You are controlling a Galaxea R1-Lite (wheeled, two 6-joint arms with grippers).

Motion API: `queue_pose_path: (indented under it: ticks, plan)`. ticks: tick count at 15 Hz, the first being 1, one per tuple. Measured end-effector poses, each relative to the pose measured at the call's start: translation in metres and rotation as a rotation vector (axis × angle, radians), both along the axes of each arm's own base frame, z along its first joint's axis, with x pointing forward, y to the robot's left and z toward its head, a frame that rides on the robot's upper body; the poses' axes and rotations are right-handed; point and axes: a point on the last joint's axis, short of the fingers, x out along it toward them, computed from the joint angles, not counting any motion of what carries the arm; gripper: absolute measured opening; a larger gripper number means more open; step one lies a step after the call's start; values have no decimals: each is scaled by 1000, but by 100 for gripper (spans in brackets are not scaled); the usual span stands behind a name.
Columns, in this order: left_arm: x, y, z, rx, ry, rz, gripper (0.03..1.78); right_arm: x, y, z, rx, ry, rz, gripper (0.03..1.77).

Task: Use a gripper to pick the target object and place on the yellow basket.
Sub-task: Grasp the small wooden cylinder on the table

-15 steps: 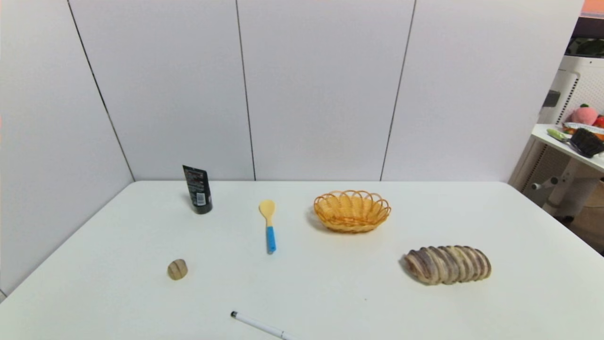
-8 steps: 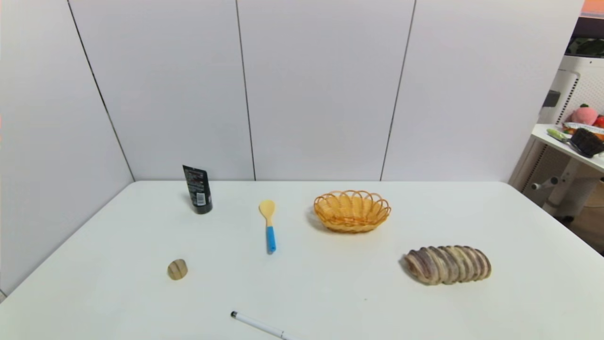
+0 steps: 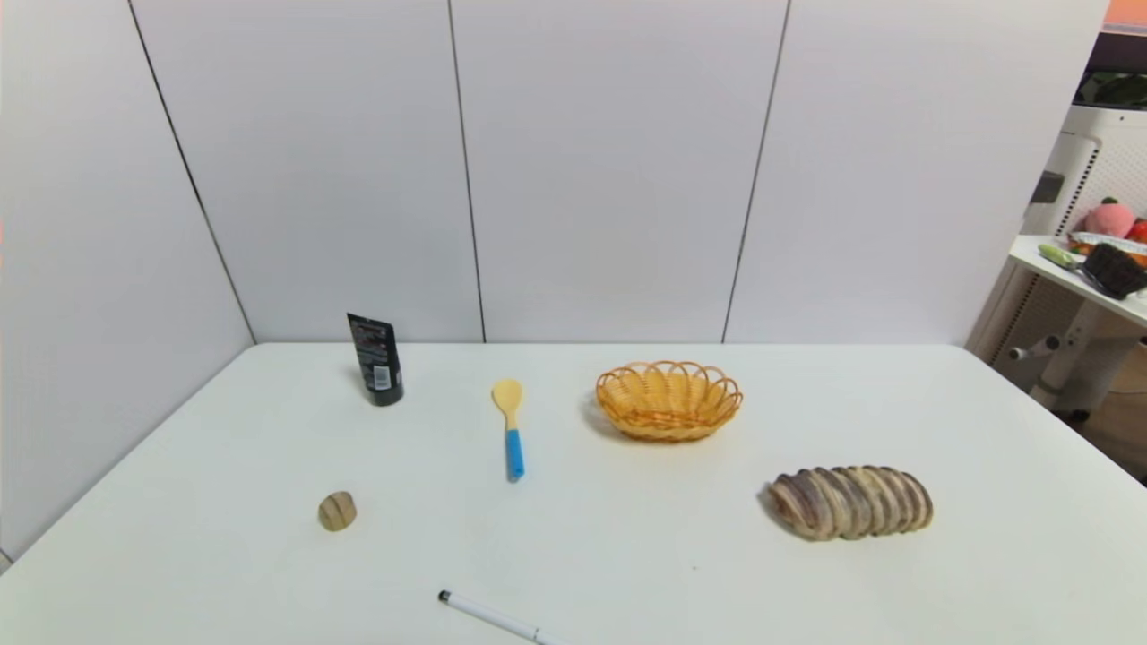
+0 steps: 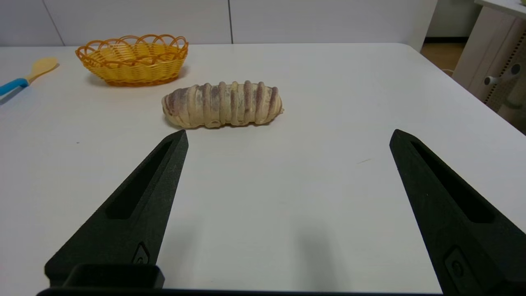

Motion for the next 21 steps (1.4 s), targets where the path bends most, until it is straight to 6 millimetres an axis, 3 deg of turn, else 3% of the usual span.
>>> queue_pose_path:
  ticks: [2,4,6,9,12,14,21]
  plan:
    - [14,0,38,0,58,-1,169,0,0,0,0,0,0,169]
    - [41,0,83,2,145,-8,169,0,0,0,0,0,0,169]
    - [80,-1,119,8,253,-19,169,0,0,0,-1,0,0,169]
    - [142,-9,146,32,458,-71,169,0,0,0,0,0,0,169]
    - [191,-23,148,85,688,-138,169,0,0,0,-1,0,0,169]
    - [216,-33,134,122,858,-179,169,0,0,0,0,0,0,169]
    - [272,-58,76,194,1143,-239,169,0,0,0,0,0,0,169]
